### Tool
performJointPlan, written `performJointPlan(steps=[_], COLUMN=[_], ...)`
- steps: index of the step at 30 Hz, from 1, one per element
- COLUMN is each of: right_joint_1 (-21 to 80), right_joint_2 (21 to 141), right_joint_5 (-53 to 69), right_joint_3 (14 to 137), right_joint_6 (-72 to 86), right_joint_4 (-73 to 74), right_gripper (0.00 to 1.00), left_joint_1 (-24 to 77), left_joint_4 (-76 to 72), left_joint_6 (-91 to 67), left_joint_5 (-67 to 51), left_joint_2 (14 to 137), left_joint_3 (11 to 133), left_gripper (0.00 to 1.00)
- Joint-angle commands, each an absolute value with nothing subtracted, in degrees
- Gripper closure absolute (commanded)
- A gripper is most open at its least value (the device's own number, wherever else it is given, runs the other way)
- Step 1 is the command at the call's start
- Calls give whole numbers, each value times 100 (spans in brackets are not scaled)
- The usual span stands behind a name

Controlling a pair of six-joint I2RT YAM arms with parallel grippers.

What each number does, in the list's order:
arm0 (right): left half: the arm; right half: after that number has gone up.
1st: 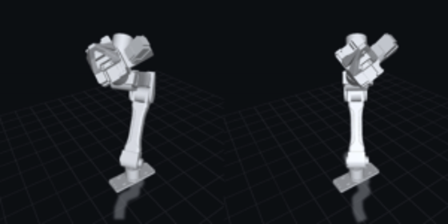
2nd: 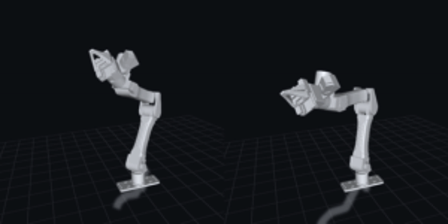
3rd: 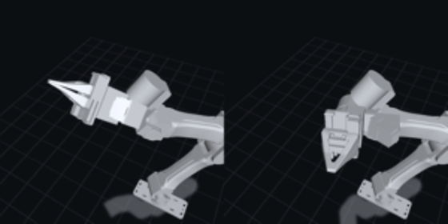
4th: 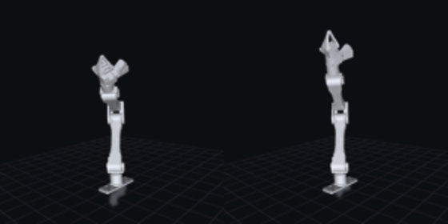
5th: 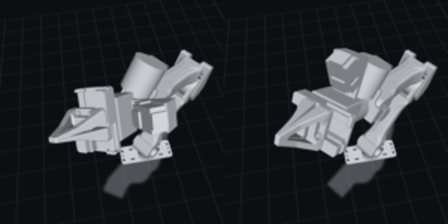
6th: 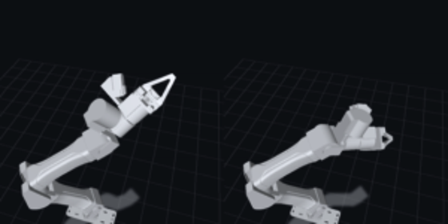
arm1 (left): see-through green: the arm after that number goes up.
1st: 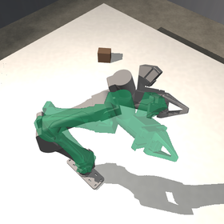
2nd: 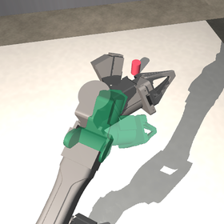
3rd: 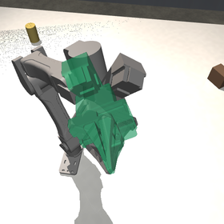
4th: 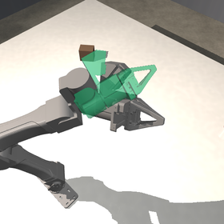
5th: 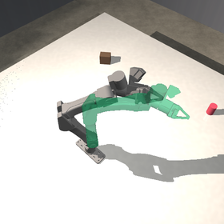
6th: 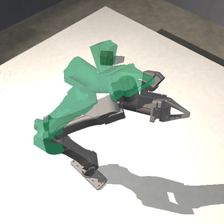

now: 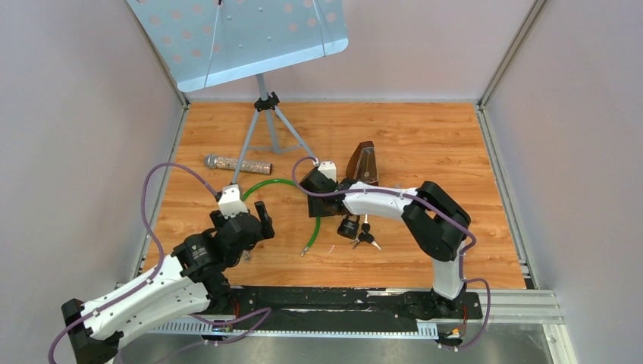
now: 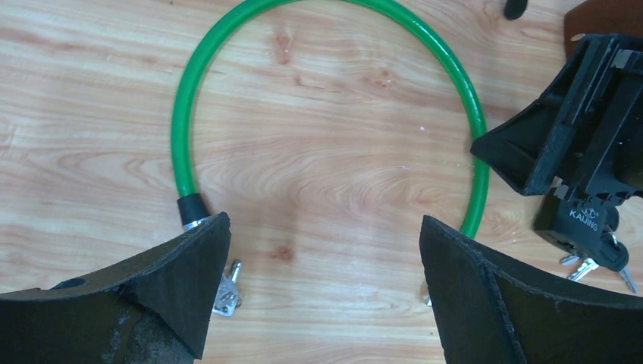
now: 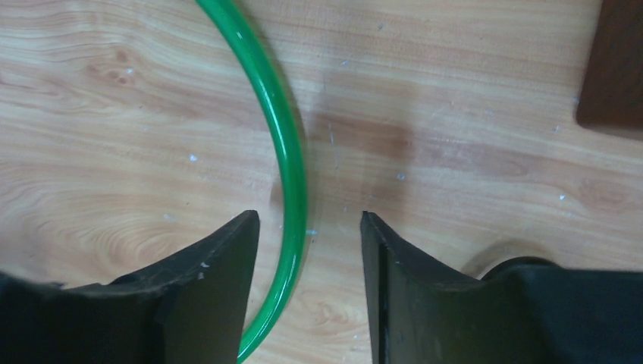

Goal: Lock with the key
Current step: Pick up the lock from the center of the board.

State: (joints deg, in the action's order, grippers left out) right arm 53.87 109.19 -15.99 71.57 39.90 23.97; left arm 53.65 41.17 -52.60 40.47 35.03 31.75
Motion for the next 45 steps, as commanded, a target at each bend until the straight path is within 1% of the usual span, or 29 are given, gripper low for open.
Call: performJointPlan(steps=[1, 6, 10, 11, 13, 18, 22, 26, 28, 32, 37, 39, 42, 45], right_joint_1=[5502, 5565, 5564, 5564, 5564, 5570, 5615, 5617, 5616, 5616, 5625, 5629, 5626, 5626], right_joint_2=[11320, 11720, 11773, 11793, 11834, 11664, 11077, 10396, 10026, 9349, 8722, 8499, 8219, 8041], right_joint_5=[-1846, -1901, -2026, -2080, -2216, -2868, -3665, -4237, -4145, -3454, -2680, -2498, -2423, -2294], right_joint_3=[7728, 8140, 8188, 8195, 8244, 8229, 7937, 7420, 7163, 6727, 6212, 6050, 5907, 5825], right_joint_6=[3484, 3484, 3581, 3585, 3569, 3440, 3169, 2752, 2577, 2263, 1752, 1629, 1529, 1458], right_joint_4=[2702, 3170, 3385, 3441, 3556, 3709, 3601, 3061, 2727, 1991, 1053, 814, 675, 620], right_gripper=[54, 67, 81, 86, 99, 100, 100, 100, 100, 100, 100, 100, 100, 100], left_joint_1=[5323, 5322, 5326, 5326, 5326, 5326, 5326, 5325, 5316, 5105, 4338, 4096, 3844, 3756], left_joint_4=[4406, 4281, 4307, 4349, 4381, 4343, 4141, 3661, 3535, 3174, 2416, 2151, 2010, 1969], left_joint_6=[-5495, -5111, -5108, -5116, -5125, -5123, -5070, -4882, -4937, -5006, -4818, -4762, -4783, -4845], left_joint_5=[4343, 4382, 4519, 4536, 4561, 4459, 4258, 4036, 4045, 3825, 2875, 2664, 2685, 3043], left_joint_2=[3117, 2694, 2574, 2570, 2567, 2579, 2613, 2780, 2972, 3497, 4123, 4335, 4679, 4833], left_joint_3=[3213, 3187, 3186, 3196, 3199, 3155, 3073, 2902, 2859, 2839, 2744, 2715, 2728, 2694], left_gripper=[0, 0, 0, 0, 0, 0, 0, 1, 1, 1, 2, 2, 2, 0])
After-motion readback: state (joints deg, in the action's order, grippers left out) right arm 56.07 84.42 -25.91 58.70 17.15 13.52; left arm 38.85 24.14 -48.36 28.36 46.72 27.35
